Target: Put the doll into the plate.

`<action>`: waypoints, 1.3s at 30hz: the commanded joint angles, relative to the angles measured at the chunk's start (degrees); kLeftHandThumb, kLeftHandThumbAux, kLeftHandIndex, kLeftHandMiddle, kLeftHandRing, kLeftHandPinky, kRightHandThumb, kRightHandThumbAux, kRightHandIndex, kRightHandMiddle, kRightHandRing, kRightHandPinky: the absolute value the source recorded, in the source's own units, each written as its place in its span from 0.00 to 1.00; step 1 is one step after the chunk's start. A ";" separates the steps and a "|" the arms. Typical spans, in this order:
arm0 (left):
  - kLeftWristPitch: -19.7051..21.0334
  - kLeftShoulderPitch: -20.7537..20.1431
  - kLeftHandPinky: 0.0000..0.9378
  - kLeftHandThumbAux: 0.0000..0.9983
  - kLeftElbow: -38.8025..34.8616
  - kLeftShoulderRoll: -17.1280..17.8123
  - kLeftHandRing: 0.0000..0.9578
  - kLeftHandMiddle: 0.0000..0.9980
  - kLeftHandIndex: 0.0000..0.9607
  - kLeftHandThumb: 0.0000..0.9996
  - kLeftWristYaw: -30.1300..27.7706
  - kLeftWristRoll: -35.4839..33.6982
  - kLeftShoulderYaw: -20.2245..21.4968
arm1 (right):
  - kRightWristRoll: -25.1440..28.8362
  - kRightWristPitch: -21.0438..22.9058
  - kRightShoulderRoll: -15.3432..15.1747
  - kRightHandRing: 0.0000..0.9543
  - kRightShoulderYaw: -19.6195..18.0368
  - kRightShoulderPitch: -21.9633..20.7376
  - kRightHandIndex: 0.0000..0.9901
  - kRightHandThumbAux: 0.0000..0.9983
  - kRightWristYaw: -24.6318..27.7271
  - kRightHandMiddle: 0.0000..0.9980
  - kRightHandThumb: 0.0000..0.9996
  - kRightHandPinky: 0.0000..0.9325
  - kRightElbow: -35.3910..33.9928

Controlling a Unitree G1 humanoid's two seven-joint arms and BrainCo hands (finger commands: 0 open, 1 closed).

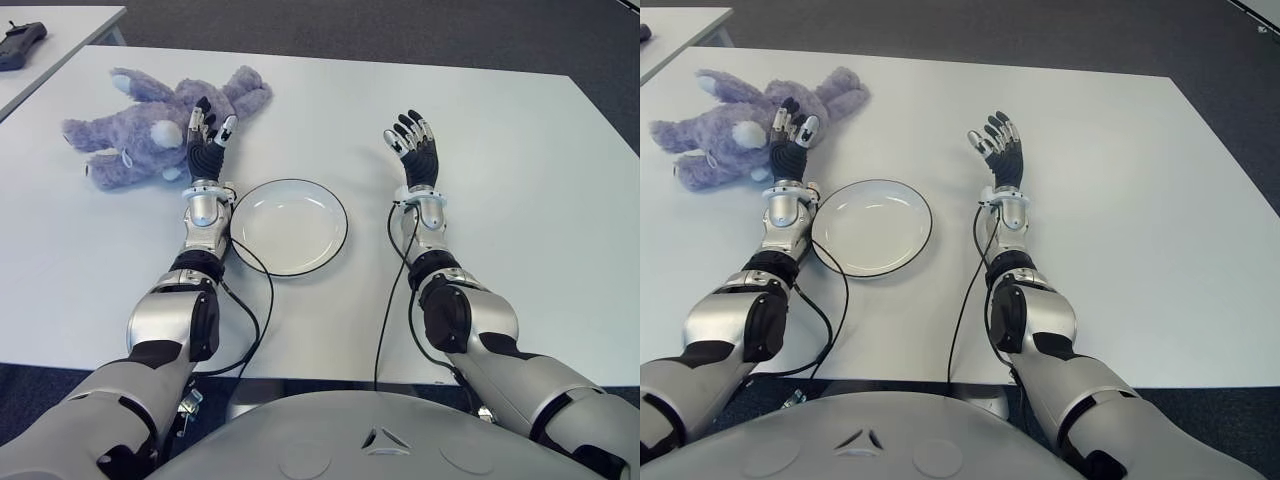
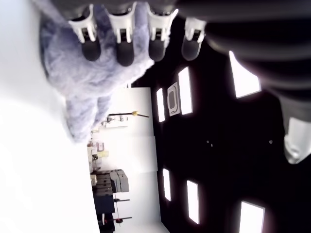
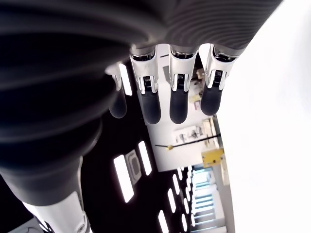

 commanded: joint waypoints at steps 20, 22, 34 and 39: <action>-4.81 12.71 0.00 0.46 -2.22 4.76 0.02 0.04 0.00 0.00 27.22 22.77 -17.23 | 1.86 4.05 4.89 0.15 -0.85 13.90 0.14 0.77 -0.97 0.18 0.09 0.16 7.38; -4.84 12.69 0.00 0.47 -2.84 5.57 0.02 0.04 0.00 0.00 27.84 23.20 -17.43 | 1.75 4.07 4.88 0.15 -0.78 13.89 0.13 0.77 -1.12 0.17 0.09 0.16 7.38; -6.13 10.55 0.00 0.50 -3.78 7.93 0.01 0.04 0.00 0.01 26.76 22.07 -16.79 | 1.89 3.81 5.02 0.16 -0.87 13.84 0.14 0.79 -0.77 0.18 0.09 0.17 7.35; -6.20 10.47 0.00 0.50 -5.35 8.34 0.01 0.04 0.00 0.03 26.64 22.09 -16.88 | 1.88 3.63 5.07 0.16 -0.88 13.83 0.14 0.79 -0.87 0.18 0.09 0.17 7.35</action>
